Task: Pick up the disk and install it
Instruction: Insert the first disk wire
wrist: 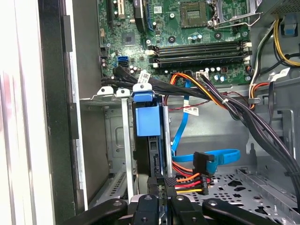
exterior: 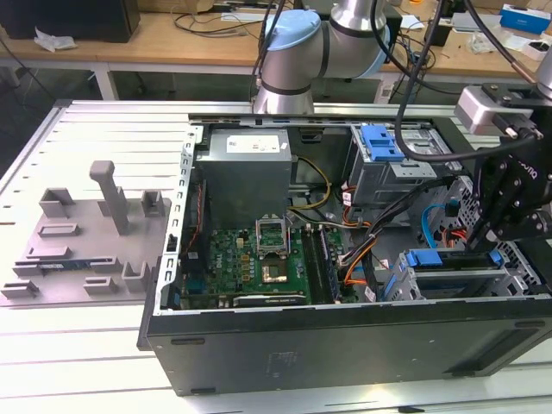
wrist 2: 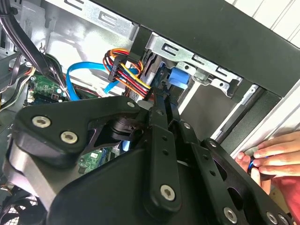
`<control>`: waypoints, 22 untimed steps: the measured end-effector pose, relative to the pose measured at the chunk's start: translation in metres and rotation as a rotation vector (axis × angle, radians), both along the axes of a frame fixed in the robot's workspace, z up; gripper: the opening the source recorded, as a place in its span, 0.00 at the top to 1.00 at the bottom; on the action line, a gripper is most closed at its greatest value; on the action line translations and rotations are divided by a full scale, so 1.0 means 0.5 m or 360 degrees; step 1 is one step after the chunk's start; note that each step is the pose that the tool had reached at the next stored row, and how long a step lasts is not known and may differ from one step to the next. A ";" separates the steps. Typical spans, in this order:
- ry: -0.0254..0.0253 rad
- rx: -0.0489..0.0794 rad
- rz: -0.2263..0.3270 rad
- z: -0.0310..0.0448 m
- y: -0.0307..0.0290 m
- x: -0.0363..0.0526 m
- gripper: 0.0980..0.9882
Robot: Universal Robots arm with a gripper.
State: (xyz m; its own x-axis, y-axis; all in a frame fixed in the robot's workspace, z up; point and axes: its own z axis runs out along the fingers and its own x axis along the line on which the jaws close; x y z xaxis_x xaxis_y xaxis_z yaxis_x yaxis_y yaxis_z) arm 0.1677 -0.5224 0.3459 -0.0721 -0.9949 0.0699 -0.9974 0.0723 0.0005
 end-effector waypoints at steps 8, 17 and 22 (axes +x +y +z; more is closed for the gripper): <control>0.00000 0.0000 0.0000 -0.004 0.000 0.000 0.93; -0.00001 -0.0001 0.0000 -0.011 0.000 0.000 0.93; -0.00002 -0.0001 0.0001 -0.018 0.000 0.000 0.93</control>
State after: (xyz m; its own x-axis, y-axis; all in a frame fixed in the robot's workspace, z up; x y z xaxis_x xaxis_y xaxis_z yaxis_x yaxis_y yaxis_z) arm 0.1676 -0.5226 0.3369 -0.0718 -0.9949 0.0704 -0.9974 0.0720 0.0004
